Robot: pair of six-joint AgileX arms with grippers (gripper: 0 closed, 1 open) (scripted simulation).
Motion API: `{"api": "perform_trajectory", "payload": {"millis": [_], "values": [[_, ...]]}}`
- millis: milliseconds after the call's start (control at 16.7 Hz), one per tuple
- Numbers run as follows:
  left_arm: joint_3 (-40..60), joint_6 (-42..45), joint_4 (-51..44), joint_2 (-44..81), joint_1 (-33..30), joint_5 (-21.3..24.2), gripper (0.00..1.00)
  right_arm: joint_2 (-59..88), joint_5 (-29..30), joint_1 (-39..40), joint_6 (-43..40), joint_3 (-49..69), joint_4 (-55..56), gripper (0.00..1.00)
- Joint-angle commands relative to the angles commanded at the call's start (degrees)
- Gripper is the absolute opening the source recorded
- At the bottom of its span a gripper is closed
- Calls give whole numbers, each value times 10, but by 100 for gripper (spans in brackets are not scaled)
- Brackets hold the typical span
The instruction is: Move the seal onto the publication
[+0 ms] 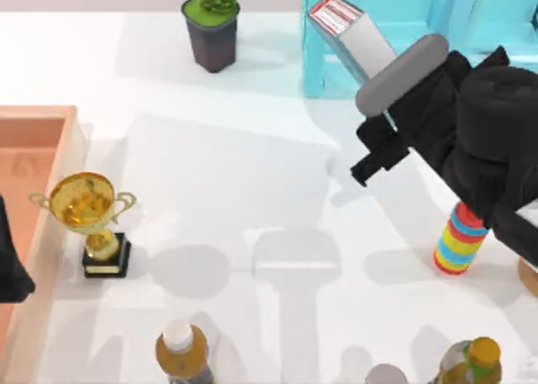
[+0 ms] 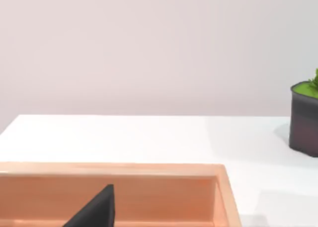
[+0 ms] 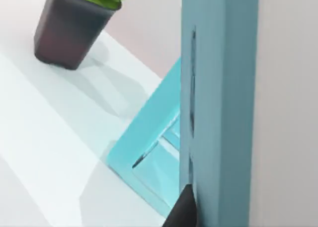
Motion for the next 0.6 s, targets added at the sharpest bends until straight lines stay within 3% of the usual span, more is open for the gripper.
{"api": "perform_trajectory", "payload": {"millis": [360, 600], "values": [[0, 0, 0, 0, 0, 0, 100, 100, 114, 154, -307, 15, 44, 0], [0, 0, 0, 0, 0, 0, 100, 134, 175, 210, -435, 28, 67, 0]]}}
